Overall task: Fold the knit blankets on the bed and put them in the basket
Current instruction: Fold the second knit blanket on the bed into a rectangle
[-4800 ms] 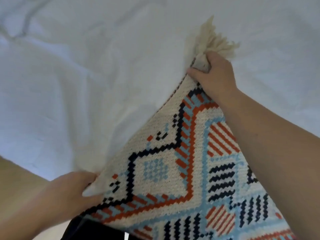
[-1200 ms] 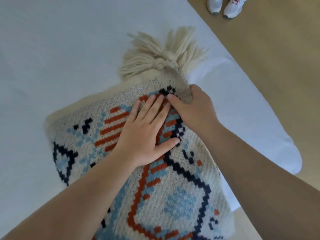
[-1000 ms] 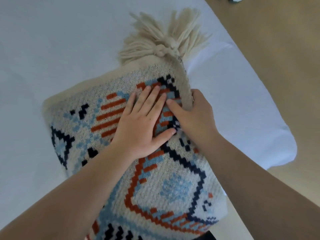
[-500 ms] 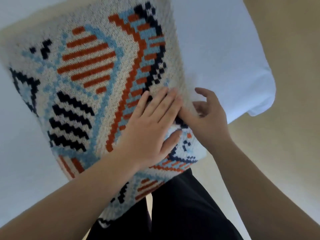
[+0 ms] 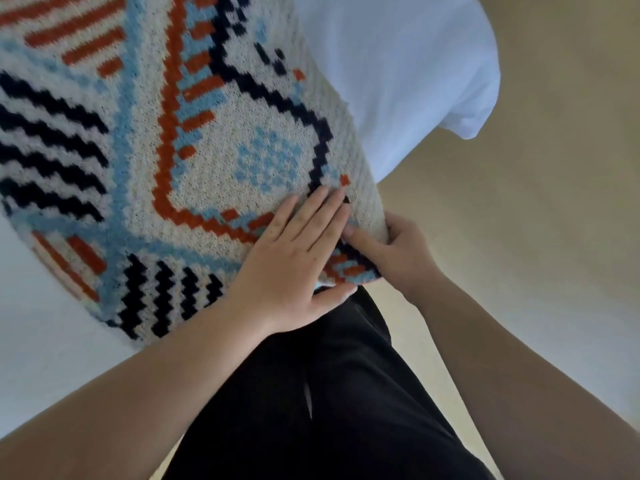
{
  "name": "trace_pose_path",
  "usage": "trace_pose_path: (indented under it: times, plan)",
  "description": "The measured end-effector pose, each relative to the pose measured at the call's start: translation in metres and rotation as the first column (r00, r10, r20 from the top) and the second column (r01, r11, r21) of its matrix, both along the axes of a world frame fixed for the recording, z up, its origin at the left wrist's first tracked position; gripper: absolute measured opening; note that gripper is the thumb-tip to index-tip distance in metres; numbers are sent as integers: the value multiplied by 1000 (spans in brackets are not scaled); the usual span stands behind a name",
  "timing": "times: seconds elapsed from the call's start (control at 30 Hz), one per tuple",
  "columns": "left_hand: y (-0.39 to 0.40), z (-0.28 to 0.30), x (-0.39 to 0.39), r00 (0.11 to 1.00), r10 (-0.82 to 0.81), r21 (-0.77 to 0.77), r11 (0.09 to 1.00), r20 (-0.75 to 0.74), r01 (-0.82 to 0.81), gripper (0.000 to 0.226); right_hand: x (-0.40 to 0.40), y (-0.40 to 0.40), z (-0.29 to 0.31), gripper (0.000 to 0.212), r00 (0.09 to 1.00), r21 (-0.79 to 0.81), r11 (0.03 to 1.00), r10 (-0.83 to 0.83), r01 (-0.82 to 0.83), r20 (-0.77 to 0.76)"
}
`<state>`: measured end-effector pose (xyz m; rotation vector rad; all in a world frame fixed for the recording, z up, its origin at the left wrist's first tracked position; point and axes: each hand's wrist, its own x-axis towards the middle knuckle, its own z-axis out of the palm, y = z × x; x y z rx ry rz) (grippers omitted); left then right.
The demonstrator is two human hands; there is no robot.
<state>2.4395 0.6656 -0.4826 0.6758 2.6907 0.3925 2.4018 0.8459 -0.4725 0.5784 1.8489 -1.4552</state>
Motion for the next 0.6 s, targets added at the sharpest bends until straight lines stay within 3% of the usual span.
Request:
trace_pose_path:
  times: [0.2, 0.37, 0.5, 0.6]
  plan:
    - [17, -15, 22, 999, 9, 22, 1000, -43, -8, 96, 20, 19, -9, 27, 999, -12, 999, -44, 44, -2]
    - [7, -19, 49, 994, 18, -54, 998, -108, -24, 98, 19, 26, -9, 42, 991, -104, 986, -130, 131, 20]
    - [-26, -6, 98, 944, 284, -127, 943, -165, -306, 89, 17, 32, 6, 41, 979, -189, 961, -204, 204, 17]
    - [-51, 11, 137, 812, 557, -123, 806, -174, -579, 74, 22, 26, 18, 33, 980, -173, 967, -196, 186, -41]
